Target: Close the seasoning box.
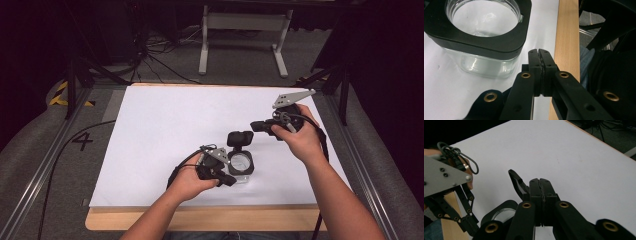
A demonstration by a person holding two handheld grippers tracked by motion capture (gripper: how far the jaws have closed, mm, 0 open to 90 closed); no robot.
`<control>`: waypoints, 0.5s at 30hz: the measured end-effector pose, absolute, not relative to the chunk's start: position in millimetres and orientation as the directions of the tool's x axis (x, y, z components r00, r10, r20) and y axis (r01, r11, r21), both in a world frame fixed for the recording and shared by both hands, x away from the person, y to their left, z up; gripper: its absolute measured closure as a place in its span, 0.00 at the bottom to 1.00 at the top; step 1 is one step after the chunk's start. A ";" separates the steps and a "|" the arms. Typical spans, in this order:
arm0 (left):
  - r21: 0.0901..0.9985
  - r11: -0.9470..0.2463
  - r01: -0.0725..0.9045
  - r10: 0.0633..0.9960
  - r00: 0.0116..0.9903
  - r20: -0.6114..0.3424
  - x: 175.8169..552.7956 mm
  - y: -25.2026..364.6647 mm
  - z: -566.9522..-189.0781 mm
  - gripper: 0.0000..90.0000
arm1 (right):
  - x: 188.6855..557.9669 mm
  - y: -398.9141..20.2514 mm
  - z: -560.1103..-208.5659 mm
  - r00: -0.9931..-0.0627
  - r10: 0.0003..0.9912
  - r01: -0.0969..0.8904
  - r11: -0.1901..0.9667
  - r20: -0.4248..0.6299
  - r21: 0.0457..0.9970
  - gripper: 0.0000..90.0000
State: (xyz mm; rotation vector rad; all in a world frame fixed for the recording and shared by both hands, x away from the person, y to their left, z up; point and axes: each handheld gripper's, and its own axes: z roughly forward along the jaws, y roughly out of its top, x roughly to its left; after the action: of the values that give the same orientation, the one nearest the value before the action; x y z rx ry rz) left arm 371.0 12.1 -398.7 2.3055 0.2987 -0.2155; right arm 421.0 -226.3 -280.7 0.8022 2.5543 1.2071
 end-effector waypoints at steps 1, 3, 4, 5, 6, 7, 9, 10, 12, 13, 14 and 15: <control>0.694 -0.664 0.280 0.147 0.958 -0.246 371.1 12.0 -398.7 0.99 | 424.1 -221.4 -281.1 -0.832 0.553 0.392 0.526 0.047 0.755 1.00; 0.690 -0.667 0.279 0.150 0.958 -0.243 371.1 12.2 -398.7 0.99 | 427.6 -216.4 -282.1 -0.833 0.551 0.398 0.530 0.052 0.749 1.00; 0.691 -0.666 0.279 0.151 0.959 -0.242 371.1 12.0 -399.0 0.99 | 429.3 -214.5 -283.0 -0.832 0.552 0.401 0.531 0.053 0.747 1.00; 0.691 -0.666 0.281 0.153 0.958 -0.242 371.0 11.9 -399.1 0.99 | 430.9 -213.1 -283.8 -0.832 0.553 0.404 0.534 0.056 0.743 1.00; 0.691 -0.667 0.280 0.153 0.959 -0.240 371.0 11.9 -399.1 0.99 | 432.6 -212.0 -284.9 -0.832 0.552 0.407 0.536 0.058 0.740 1.00; 0.691 -0.666 0.280 0.153 0.959 -0.240 371.0 11.8 -399.2 0.99 | 434.0 -211.1 -286.0 -0.830 0.555 0.411 0.539 0.057 0.735 1.00; 0.692 -0.665 0.280 0.155 0.959 -0.239 370.8 11.7 -399.3 0.99 | 435.5 -210.6 -287.1 -0.831 0.553 0.411 0.543 0.056 0.732 1.00; 0.694 -0.664 0.278 0.158 0.959 -0.234 370.8 11.5 -399.3 0.99 | 436.5 -210.2 -288.1 -0.828 0.557 0.417 0.544 0.059 0.728 1.00; 0.696 -0.664 0.275 0.158 0.961 -0.229 371.2 11.2 -399.5 0.99 | 437.2 -210.4 -288.7 -0.827 0.559 0.422 0.544 0.061 0.726 1.00; 0.697 -0.663 0.273 0.160 0.961 -0.224 371.4 11.2 -399.7 0.99 | 437.3 -210.5 -288.8 -0.827 0.558 0.420 0.544 0.060 0.726 1.00; 0.695 -0.665 0.273 0.161 0.961 -0.223 371.6 11.4 -399.8 0.99 | 437.2 -210.8 -288.8 -0.827 0.559 0.419 0.545 0.058 0.726 1.00; 0.695 -0.666 0.270 0.161 0.962 -0.220 371.9 11.5 -399.8 0.99 | 436.8 -211.0 -288.7 -0.826 0.560 0.422 0.545 0.060 0.724 1.00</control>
State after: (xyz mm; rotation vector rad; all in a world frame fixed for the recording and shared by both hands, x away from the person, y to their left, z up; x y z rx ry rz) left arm 371.9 11.5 -399.8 2.3117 0.3012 -0.1775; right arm 436.8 -211.0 -288.7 0.8356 2.6010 1.1465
